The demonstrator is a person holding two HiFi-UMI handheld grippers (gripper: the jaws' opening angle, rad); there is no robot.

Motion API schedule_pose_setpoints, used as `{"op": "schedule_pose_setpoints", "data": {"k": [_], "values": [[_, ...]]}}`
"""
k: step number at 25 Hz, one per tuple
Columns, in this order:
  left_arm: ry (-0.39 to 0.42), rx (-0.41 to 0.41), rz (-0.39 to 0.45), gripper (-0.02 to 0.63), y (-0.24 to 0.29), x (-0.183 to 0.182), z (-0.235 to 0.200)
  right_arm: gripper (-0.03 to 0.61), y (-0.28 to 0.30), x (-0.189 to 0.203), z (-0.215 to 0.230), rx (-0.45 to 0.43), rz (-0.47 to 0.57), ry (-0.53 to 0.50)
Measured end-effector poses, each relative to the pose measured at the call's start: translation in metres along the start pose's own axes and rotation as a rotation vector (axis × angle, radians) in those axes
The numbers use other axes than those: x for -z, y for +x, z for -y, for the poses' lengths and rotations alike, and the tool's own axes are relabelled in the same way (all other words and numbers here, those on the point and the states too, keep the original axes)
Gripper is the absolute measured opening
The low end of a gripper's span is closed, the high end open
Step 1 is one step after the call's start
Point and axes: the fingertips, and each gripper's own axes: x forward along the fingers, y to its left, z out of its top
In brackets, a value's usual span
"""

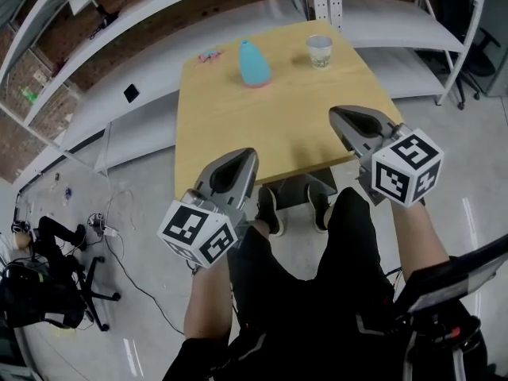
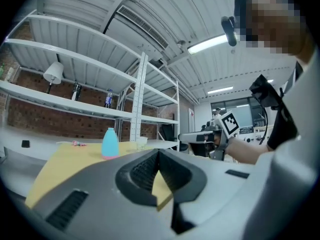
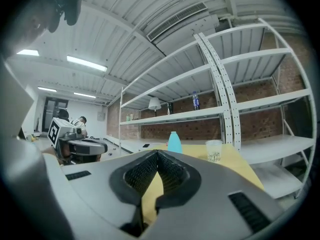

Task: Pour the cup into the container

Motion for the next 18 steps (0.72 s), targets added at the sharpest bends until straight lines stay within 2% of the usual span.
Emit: {"op": "schedule_pose_setpoints", "data": {"k": [9, 14, 18], "values": [[0.005, 0.011, -0.033, 0.0, -0.081, 0.014, 0.132, 0.002, -0.119, 0.016, -0.071, -0.025, 0.009, 0.025], [0.0, -0.019, -0.026, 0.0, -0.138, 0.019, 0.203, 0.002, -0.19, 0.029, -0.127, -0.053, 0.007, 0.028], [0.009, 0.004, -0.039, 0.0, -0.177, 0.019, 0.262, 0.002, -0.243, 0.035, -0.172, -0.077, -0.003, 0.04]]}}
